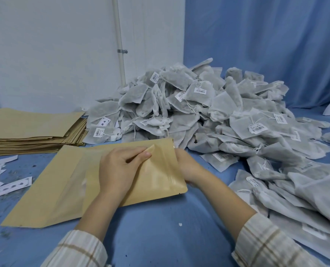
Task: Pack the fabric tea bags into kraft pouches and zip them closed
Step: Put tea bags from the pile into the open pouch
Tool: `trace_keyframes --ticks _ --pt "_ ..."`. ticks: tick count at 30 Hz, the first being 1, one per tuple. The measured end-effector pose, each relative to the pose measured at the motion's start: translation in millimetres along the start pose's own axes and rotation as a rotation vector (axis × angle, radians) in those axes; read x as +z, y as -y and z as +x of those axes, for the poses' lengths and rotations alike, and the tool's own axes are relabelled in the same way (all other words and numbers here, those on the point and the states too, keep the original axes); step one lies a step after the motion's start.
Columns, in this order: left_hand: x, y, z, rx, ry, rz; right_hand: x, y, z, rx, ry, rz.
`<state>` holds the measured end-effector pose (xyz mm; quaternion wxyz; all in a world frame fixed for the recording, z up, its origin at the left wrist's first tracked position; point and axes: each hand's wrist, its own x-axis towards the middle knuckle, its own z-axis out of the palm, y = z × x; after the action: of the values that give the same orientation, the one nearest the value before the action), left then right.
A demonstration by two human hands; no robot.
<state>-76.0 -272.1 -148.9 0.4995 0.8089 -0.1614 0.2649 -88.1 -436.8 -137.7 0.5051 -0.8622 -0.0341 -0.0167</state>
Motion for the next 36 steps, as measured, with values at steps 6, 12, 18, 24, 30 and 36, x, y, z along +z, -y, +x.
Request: trace_keyframes --ticks 6,12,18,24,30,36 --pt "0 6 2 -0.076 -0.031 -0.006 -26 -11 2 -0.112 -0.251 -0.559" --pt "-1 10 3 -0.121 -0.047 0.017 -58 -48 4 0.052 -0.494 -1.331" --pt "-4 15 6 -0.149 -0.121 0.071 -66 -24 5 -0.111 -0.798 -0.767" --pt "-6 11 5 -0.083 -0.13 0.039 -50 3 -2 0.05 -0.274 0.232" --pt "14 -9 -10 0.127 0.023 -0.03 -22 6 -2 0.084 -0.032 0.287" --pt "15 -12 -9 0.096 0.03 -0.037 -6 2 3 0.238 0.133 0.142"
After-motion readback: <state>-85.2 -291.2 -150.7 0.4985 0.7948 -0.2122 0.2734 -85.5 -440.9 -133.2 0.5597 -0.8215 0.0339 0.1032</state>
